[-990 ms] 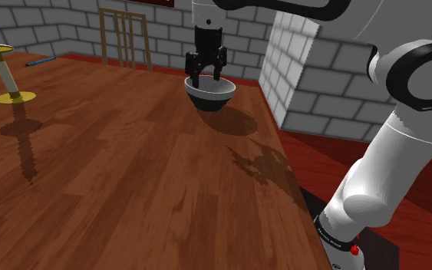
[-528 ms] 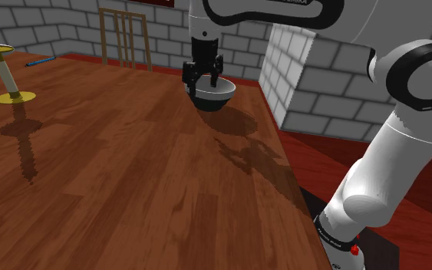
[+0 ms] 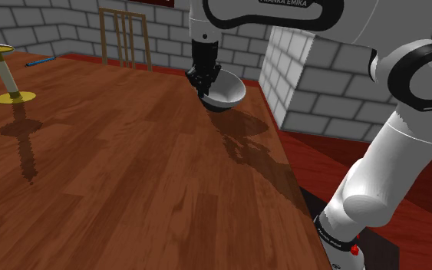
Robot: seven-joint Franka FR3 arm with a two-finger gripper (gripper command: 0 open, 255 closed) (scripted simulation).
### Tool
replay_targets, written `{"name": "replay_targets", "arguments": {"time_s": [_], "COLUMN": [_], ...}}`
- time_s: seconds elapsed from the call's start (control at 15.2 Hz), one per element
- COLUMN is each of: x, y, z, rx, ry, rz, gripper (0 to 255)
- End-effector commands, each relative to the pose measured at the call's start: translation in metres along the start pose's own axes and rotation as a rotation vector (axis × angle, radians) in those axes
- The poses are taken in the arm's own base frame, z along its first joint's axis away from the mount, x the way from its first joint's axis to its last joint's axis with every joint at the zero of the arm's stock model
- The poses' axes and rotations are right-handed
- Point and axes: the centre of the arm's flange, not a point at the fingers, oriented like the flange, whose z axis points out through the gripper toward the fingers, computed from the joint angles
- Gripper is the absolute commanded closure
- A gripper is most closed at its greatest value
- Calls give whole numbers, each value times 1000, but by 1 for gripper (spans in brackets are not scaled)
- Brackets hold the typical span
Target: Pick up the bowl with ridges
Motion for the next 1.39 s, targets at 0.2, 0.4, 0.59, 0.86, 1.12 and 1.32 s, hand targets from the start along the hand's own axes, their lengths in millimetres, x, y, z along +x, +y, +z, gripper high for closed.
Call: {"name": "replay_targets", "arguments": {"time_s": [0.2, 0.4, 0.59, 0.86, 1.12, 1.32], "x": [0, 0, 1, 1, 2, 2], "y": [-1, 1, 3, 6, 8, 9], "z": [1, -14, -30, -51, -72, -78], "rx": [0, 0, 0, 0, 0, 0], "ry": [-2, -2, -2, -2, -2, -2], "rz": [0, 0, 0, 0, 0, 0], "gripper": [255, 255, 255, 255, 255, 255]}}
